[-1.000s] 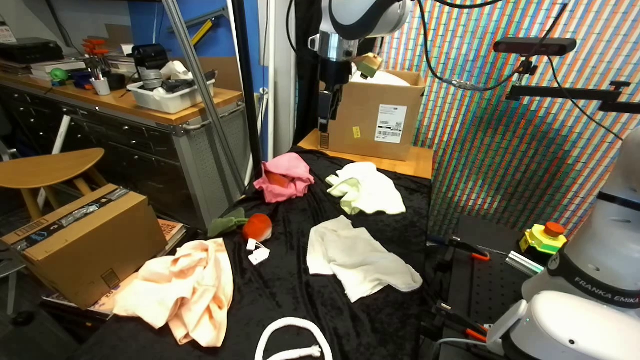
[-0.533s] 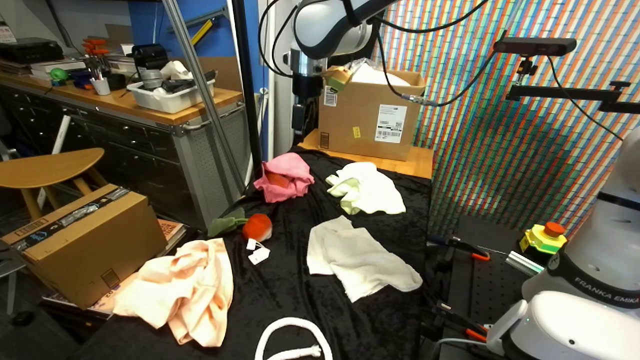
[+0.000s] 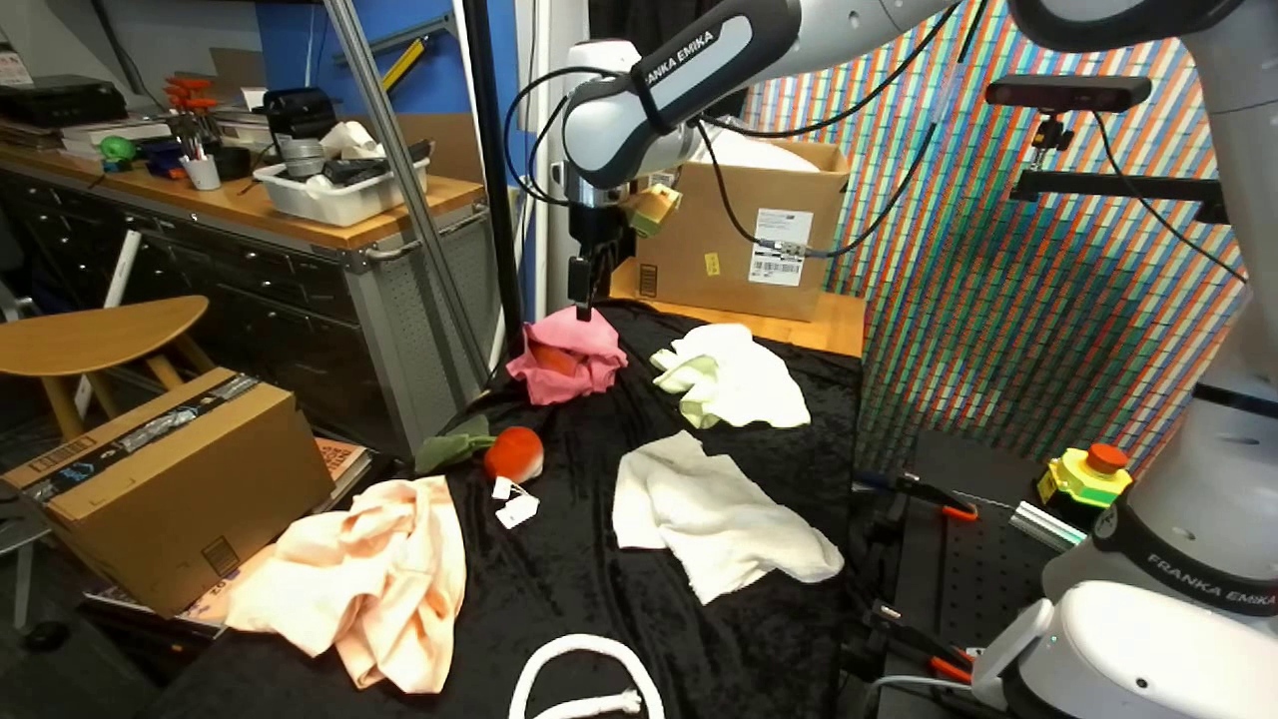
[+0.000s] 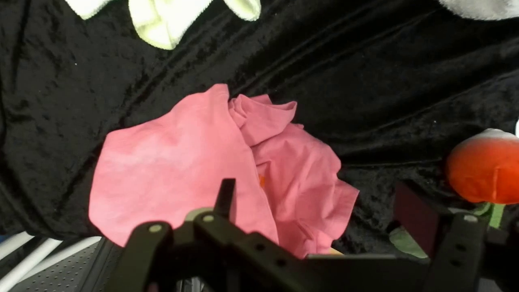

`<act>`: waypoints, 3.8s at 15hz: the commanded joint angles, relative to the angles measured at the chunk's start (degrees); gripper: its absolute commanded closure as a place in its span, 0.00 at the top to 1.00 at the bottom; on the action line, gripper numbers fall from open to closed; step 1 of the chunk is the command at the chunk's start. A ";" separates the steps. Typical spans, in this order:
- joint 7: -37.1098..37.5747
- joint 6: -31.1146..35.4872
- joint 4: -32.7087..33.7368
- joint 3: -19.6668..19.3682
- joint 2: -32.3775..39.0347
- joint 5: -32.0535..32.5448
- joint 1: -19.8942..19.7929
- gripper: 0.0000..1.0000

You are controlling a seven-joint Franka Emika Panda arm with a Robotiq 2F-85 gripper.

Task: Pile the t-shirts, ropes, radish and towel together

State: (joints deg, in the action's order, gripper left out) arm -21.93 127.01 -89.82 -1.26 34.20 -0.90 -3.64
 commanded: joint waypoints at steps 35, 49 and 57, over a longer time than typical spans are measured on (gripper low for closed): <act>7.15 17.78 24.79 -3.85 28.10 8.82 -1.85 0.42; -2.11 3.54 13.69 0.71 14.48 7.96 -4.33 0.05; -8.94 -2.53 -7.18 3.26 -3.20 7.34 -4.77 0.05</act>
State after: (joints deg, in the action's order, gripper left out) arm -28.13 125.70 -85.80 0.19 40.08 6.64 -7.54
